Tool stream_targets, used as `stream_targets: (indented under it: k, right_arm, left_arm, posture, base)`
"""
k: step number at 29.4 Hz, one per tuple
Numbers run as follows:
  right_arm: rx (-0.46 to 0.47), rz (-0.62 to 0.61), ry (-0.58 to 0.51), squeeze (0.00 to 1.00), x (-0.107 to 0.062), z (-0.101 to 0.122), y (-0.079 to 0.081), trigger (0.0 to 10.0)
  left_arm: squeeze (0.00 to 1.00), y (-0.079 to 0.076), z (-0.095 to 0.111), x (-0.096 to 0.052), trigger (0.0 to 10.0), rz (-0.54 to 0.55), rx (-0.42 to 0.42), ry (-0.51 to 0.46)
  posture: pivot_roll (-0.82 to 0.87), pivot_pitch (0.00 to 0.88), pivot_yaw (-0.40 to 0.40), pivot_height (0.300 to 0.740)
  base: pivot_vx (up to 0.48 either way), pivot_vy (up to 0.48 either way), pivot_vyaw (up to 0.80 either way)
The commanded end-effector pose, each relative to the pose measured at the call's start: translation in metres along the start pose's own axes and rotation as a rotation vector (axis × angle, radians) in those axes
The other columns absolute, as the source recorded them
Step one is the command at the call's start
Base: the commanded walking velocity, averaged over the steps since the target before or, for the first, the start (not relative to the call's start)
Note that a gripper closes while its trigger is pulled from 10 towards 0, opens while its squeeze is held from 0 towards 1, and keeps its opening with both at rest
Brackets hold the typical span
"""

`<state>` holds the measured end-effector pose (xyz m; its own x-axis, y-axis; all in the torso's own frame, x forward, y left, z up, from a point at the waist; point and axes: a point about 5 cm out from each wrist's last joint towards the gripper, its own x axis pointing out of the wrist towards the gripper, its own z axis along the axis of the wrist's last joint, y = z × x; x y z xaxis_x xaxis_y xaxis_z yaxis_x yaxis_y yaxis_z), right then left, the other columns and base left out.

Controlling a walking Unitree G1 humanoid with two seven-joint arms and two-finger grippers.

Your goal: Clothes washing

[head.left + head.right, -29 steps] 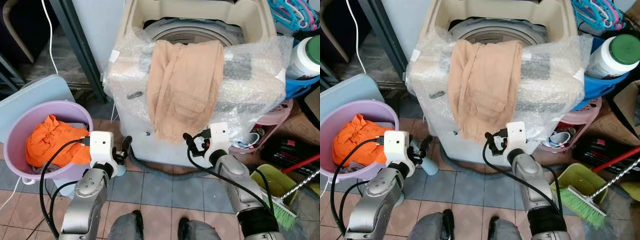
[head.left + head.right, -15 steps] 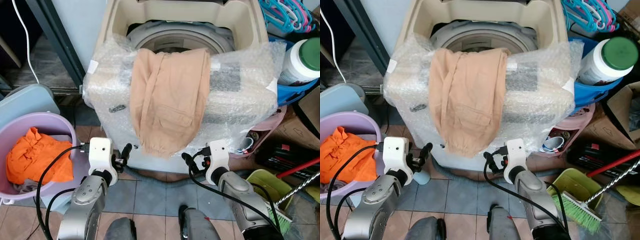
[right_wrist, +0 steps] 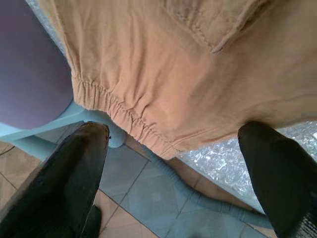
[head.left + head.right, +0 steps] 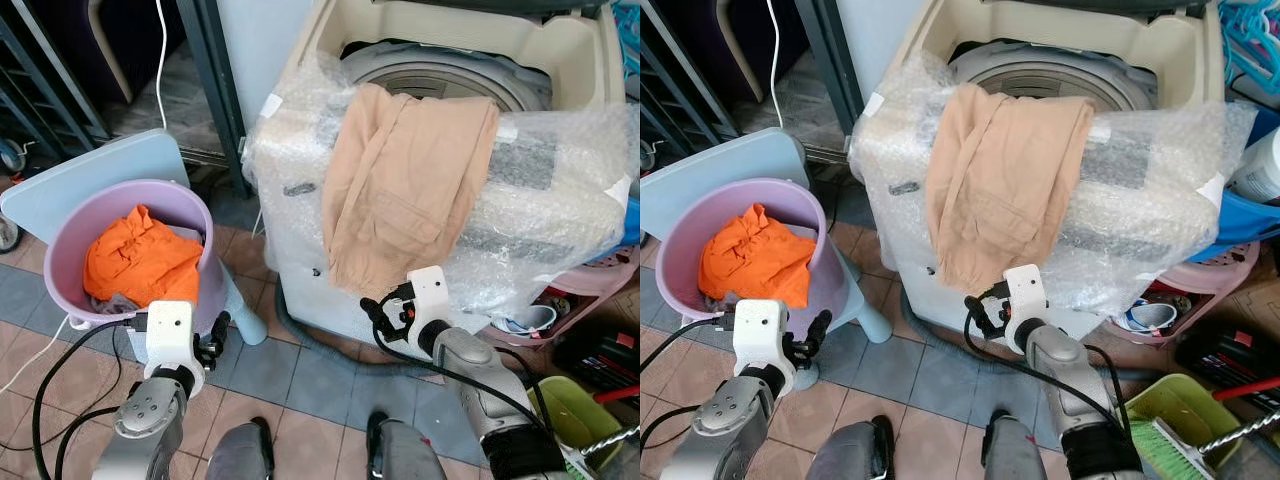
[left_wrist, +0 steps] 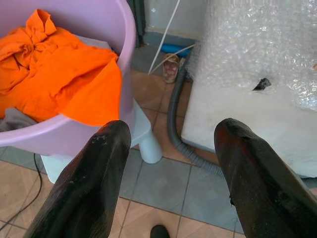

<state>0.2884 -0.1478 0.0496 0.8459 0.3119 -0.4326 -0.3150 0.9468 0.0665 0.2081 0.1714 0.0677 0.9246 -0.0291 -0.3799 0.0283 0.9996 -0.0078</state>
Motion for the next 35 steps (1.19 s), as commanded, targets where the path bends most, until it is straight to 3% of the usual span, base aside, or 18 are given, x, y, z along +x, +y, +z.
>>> stream_targets:
  k: [1,5,6,7,9,10,11,20,35]
  right_arm:
    - [0.005,-0.037,-0.019,0.0,0.002,0.006,-0.009,10.0]
    - [0.034,-0.055,-0.059,0.0,0.007,0.016,-0.014,9.9]
    - [0.038,-0.056,-0.058,0.0,0.008,0.016,-0.015,9.3]
    - [0.04,-0.079,-0.058,0.0,0.009,0.016,-0.017,4.9]
    - [0.055,-0.086,-0.06,0.0,0.009,0.016,-0.018,4.4]
    - [0.08,-0.088,-0.062,0.0,0.011,0.015,-0.018,1.8]
    - [0.08,-0.085,-0.069,0.0,0.012,0.016,-0.016,0.0]
    - [0.162,-0.078,-0.131,0.0,0.019,0.025,-0.008,0.0]
    - [0.228,-0.06,-0.227,0.0,0.015,0.048,-0.019,0.0]
  left_arm:
    - [0.0,0.0,0.001,-0.003,10.0,0.002,0.011,0.0]
    - [0.0,0.001,-0.001,-0.003,10.0,0.011,-0.006,0.012]
    - [0.0,0.001,-0.001,-0.003,10.0,0.009,-0.004,0.012]
    - [0.0,0.001,-0.001,-0.003,10.0,0.003,0.001,0.014]
    - [0.0,0.001,-0.001,-0.003,10.0,0.001,0.002,0.014]
    - [0.0,0.001,-0.001,-0.003,10.0,-0.001,0.002,0.016]
    - [0.0,0.0,-0.001,-0.002,10.0,-0.006,0.004,0.018]
    - [0.0,-0.001,0.0,0.001,10.0,-0.013,0.015,0.019]
    - [0.0,-0.003,0.0,0.005,10.0,-0.02,0.015,0.02]
  posture:
    - [0.02,0.197,0.01,0.74]
    - [0.03,0.192,0.011,0.74]
    - [0.03,0.191,0.012,0.74]
    - [0.03,0.188,0.015,0.74]
    - [0.03,0.188,0.015,0.74]
    - [0.02,0.188,0.02,0.74]
    - [0.02,0.187,0.019,0.74]
    - [0.03,0.178,0.025,0.74]
    - [0.01,0.168,0.023,0.74]
  base:
    - [0.0,0.0,0.0]
    - [0.0,0.0,0.0]
    - [0.0,0.0,0.0]
    - [0.0,0.0,0.0]
    - [0.0,0.0,0.0]
    - [0.0,0.0,0.0]
    - [0.0,0.0,0.0]
    - [0.0,0.0,0.0]
    - [0.0,0.0,0.0]
